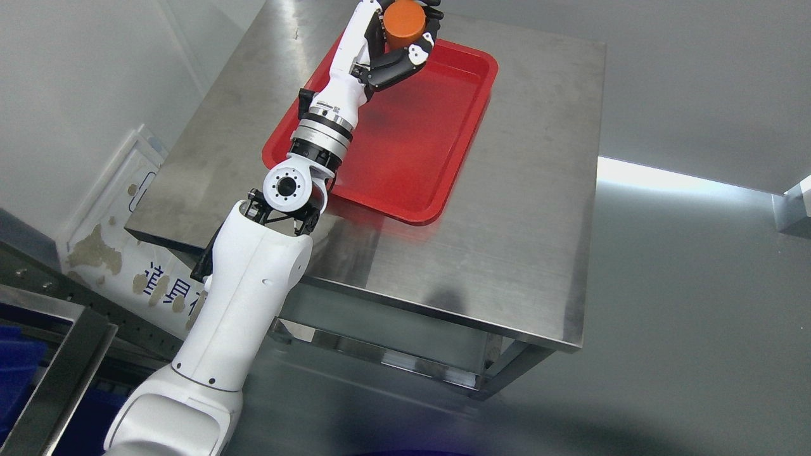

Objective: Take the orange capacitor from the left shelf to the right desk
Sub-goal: 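Lower the held capacitor onto the red tray with the left hand, then open the left hand to release the capacitor upright on the tray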

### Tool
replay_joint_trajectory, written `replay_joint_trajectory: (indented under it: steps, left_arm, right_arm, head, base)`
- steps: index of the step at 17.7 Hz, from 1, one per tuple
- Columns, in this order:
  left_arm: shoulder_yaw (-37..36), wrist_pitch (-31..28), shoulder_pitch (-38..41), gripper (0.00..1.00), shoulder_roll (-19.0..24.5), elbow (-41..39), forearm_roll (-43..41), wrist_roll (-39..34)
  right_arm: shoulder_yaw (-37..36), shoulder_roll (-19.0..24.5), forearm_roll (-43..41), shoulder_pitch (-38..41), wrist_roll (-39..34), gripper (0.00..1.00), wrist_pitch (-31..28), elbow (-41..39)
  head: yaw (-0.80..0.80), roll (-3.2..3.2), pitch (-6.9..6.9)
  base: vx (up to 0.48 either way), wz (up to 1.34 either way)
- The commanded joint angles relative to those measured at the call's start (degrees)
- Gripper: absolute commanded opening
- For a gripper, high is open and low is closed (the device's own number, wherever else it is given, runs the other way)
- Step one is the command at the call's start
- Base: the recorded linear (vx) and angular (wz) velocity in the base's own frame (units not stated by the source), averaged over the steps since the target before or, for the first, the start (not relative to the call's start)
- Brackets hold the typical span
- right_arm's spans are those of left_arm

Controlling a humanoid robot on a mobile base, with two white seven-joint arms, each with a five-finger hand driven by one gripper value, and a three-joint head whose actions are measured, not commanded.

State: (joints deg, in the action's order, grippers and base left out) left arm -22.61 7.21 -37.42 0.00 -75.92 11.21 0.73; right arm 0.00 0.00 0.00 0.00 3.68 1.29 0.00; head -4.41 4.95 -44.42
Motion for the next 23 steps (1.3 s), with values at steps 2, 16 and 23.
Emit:
replay_joint_trajectory:
  steps: [2,16,23]
  left_arm:
    - [-5.2,0.0,-1.4,0.07,1.0,14.3,0.7,-0.1]
    - [-4.7,-2.5,-2.8,0.55,1.0,14.6,0.7,0.0]
    - [4.2,-3.5,-9.4,0.85,1.0,13.3,0.9,1.0]
  right_arm:
    - [-0.6,-1.0,0.4,1.3,0.0,1.0,0.0,-1.0]
    - [-0.6,-1.0,0.4,1.3,0.0,1.0,0.0,-1.0]
    - [-0.6,-1.0,0.4,1.2,0.0,1.0,0.0,-1.0]
  head:
    - [0.0,0.0,0.0]
    - [0.0,0.0,0.0]
    - [0.0,0.0,0.0]
  base:
    - [0.074,0.06]
    - [0.009,0.01]
    - [0.0,0.0]
